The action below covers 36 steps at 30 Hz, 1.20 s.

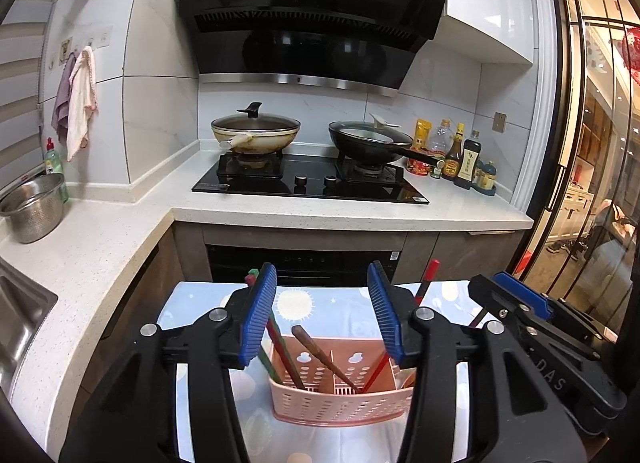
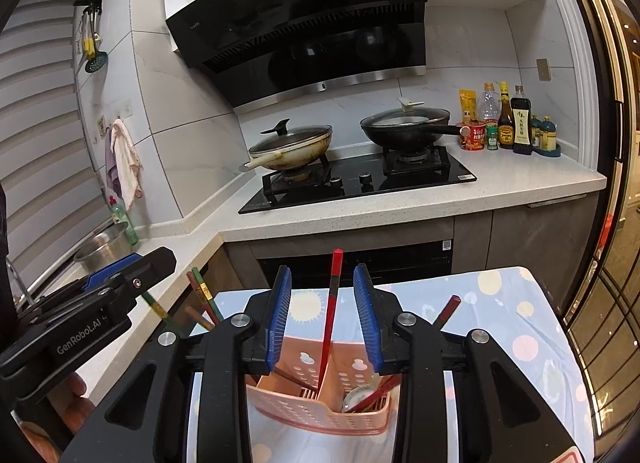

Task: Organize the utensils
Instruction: 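Withdraw both open tools toward the gold spoon and last dark red chopstick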

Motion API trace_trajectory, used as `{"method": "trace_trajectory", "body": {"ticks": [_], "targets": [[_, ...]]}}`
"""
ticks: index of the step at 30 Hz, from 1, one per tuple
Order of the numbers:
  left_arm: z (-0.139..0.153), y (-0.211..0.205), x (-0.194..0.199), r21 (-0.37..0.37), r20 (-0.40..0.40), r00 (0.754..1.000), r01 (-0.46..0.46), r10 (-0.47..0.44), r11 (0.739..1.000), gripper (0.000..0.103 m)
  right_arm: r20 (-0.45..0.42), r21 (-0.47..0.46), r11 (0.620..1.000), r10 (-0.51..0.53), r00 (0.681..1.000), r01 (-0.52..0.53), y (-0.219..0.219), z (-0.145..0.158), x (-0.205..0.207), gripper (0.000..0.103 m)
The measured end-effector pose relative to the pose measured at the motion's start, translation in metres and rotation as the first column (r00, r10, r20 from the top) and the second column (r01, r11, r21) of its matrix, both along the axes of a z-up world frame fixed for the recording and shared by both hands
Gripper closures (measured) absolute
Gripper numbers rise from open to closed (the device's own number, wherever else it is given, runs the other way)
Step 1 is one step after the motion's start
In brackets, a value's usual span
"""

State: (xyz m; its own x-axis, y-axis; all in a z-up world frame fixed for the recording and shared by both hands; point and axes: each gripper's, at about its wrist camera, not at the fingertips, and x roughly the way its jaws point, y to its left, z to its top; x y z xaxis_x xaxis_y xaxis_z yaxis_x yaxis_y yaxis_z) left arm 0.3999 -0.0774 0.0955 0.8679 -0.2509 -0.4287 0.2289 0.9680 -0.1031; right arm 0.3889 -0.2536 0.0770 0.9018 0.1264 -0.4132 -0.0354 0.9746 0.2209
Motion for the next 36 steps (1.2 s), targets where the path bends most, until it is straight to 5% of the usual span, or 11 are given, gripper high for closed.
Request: {"method": "trace_trajectory", "body": {"ticks": [19,36], "targets": [[-0.008,0.03,-0.099,0.045,-0.002,1.0,-0.012,0.012,0.999,0.034,-0.038,-0.081,0.995,0.059,0.998,-0.062,0.019,-0.017,-0.12,0.066],[-0.131,0.065,-0.211,0.118,-0.261,0.963,-0.044,0.074,0.992,0.03,-0.347,-0.013,0.992,0.116,0.93,-0.129,0.057,-0.14,-0.258,0.066]]}}
